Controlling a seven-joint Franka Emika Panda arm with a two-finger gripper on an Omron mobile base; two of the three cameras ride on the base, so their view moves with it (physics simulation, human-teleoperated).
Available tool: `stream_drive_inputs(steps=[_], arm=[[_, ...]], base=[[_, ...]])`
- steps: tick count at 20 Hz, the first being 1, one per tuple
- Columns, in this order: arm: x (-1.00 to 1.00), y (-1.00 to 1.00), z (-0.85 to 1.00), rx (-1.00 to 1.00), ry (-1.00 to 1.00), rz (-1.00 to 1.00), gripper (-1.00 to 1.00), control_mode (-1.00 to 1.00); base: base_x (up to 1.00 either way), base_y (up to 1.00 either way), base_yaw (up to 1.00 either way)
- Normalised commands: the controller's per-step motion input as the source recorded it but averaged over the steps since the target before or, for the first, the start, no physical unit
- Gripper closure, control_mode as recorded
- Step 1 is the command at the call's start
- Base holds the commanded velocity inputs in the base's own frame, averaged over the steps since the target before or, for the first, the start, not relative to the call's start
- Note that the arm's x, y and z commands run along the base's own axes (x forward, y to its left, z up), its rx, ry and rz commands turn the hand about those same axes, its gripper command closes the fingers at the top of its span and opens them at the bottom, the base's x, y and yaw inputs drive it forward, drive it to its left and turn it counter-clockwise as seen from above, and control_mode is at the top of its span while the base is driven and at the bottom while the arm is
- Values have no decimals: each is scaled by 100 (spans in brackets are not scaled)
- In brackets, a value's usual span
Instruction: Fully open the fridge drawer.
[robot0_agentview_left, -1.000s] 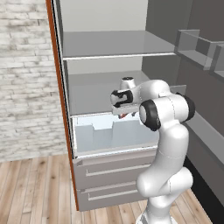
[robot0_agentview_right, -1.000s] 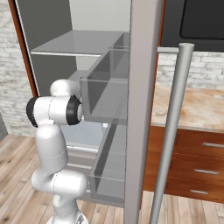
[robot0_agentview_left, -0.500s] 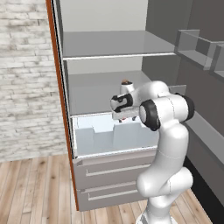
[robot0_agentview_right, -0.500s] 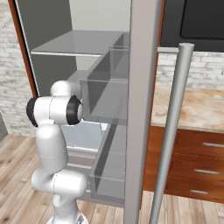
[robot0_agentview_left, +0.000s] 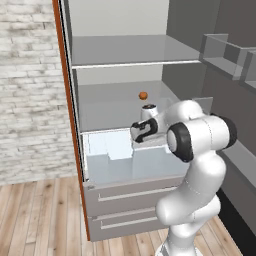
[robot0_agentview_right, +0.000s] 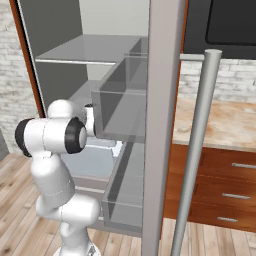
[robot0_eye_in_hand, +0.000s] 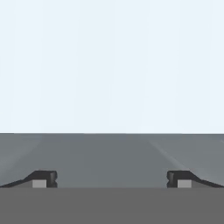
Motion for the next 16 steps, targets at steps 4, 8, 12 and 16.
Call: stream_drive_inputs(steps=[4, 8, 12, 16], arm=[[-100, -18, -20, 0, -18, 0, -100, -100], [-100, -34, -25, 0, -21, 0, -100, -100], [-100, -40, -29, 0, -22, 0, -100, -100], [-100, -41, -31, 0, -23, 0, -100, -100]], base=[[0, 0, 0], [0, 0, 0], [0, 0, 0], [0, 0, 0]])
